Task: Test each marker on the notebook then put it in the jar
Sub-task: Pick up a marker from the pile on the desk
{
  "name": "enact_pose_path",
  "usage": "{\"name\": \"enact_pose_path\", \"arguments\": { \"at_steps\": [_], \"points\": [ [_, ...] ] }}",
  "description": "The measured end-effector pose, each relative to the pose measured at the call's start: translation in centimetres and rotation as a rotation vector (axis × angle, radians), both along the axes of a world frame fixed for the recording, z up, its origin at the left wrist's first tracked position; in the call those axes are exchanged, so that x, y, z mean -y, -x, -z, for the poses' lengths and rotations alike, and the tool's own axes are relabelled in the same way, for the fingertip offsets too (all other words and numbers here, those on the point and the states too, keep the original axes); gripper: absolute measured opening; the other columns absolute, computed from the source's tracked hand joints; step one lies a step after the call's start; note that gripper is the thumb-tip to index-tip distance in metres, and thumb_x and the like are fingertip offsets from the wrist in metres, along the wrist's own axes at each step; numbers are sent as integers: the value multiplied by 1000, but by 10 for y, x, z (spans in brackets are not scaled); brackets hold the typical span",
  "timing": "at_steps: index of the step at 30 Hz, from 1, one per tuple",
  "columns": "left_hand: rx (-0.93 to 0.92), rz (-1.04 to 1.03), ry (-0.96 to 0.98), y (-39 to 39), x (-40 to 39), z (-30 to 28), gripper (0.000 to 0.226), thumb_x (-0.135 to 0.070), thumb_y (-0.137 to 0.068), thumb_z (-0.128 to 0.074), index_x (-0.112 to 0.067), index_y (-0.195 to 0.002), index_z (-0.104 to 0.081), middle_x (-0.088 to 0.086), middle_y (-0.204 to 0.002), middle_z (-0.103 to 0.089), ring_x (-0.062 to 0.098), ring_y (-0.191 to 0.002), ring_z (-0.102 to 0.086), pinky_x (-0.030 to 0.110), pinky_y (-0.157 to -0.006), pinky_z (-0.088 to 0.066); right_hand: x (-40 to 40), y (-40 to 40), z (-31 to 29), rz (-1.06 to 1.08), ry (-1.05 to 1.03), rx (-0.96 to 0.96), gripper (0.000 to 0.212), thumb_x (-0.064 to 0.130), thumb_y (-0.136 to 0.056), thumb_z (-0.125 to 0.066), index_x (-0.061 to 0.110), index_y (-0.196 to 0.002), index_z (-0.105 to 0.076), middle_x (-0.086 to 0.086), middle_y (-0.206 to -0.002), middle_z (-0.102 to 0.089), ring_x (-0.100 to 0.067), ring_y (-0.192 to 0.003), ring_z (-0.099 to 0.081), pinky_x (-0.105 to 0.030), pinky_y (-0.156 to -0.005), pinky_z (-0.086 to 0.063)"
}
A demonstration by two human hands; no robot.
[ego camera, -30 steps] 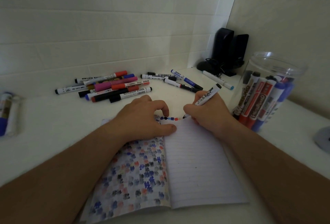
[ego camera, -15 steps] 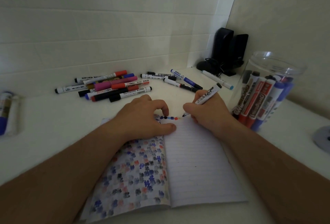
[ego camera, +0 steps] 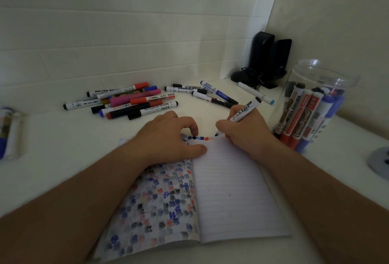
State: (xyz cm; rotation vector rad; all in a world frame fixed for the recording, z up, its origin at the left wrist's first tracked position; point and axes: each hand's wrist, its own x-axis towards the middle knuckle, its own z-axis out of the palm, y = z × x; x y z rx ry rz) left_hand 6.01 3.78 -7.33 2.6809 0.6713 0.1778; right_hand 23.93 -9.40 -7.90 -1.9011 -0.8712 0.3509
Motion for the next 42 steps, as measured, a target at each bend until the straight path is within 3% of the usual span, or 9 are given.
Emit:
{"name": "enact_pose_path", "arguments": {
  "at_steps": [6,9,13,17,19,22,25,32,42],
  "points": [
    [-1,3,-1,1,0,1,42,-78,-78,-62,-53,-110,-52,-15,-105,-46,10,-101,-50,37,-89,-48,0,4,1,-25,71,89,27,16,-76,-75,13,-71,-49,-4,-62,-45,-17,-58,-41,-33,-55,-38],
    [85,41,52,3,-2,2,23,-47,-100,-47,-54,-122,-46,-12,-107,-49,12,-102,-51,38,-89,-46,1,6,-3,-59,8,29,29,13,-78,-75,13,-70,-48,-3,-59,-45,-15,-54,-41,-28,-49,-36],
    [335,79,129,4,-3,-3,34,-17,-108,-37,-34,-138,-35,-2,-91,-55,6,-75,-51,26,-69,-47,12,7,-7,-117,-221,-137,25,15,-87,-83,9,-83,-59,0,-59,-58,-16,-52,-44,-27,-43,-38],
    [477,21,243,3,-4,-5,33,-13,-105,-50,-26,-129,-31,-14,-101,-68,3,-89,-63,14,-75,-49,25,7,-17,-238,-309,-269,13,15,-87,-82,11,-98,-76,-7,-77,-64,-18,-64,-54,-27,-53,-42],
    [503,24,296,3,-3,-6,23,-16,-104,-55,-23,-116,-37,-17,-100,-72,0,-98,-66,16,-86,-50,28,5,-20,-283,-330,-474,25,25,-87,-66,14,-104,-80,-8,-84,-67,-19,-69,-56,-28,-58,-41],
    [508,33,298,3,-3,-7,15,-23,-101,-61,-26,-105,-46,-18,-102,-74,-3,-103,-66,24,-94,-51,30,6,-24,-338,-400,-730,38,22,-92,-44,11,-101,-79,-9,-84,-65,-18,-72,-56,-30,-65,-43],
    [490,17,245,3,-3,-6,10,-32,-99,-65,-30,-103,-56,-15,-106,-70,0,-103,-65,25,-91,-53,29,10,-25,-336,-459,-802,23,16,-89,-46,13,-91,-69,-7,-79,-63,-18,-69,-57,-27,-60,-50],
    [460,62,179,3,0,-7,17,-34,-97,-68,-36,-113,-62,-22,-107,-65,-8,-102,-60,10,-84,-45,25,13,-21,-326,-406,-701,9,18,-80,-53,16,-84,-60,-10,-72,-65,-20,-65,-56,-29,-57,-45],
    [460,101,99,1,1,-6,15,-36,-97,-66,-36,-112,-67,-19,-88,-66,-3,-79,-59,11,-65,-42,22,23,-20,-259,-319,-423,12,14,-99,-66,11,-95,-76,-18,-86,-75,-24,-71,-58,-35,-65,-46]
  ]
}}
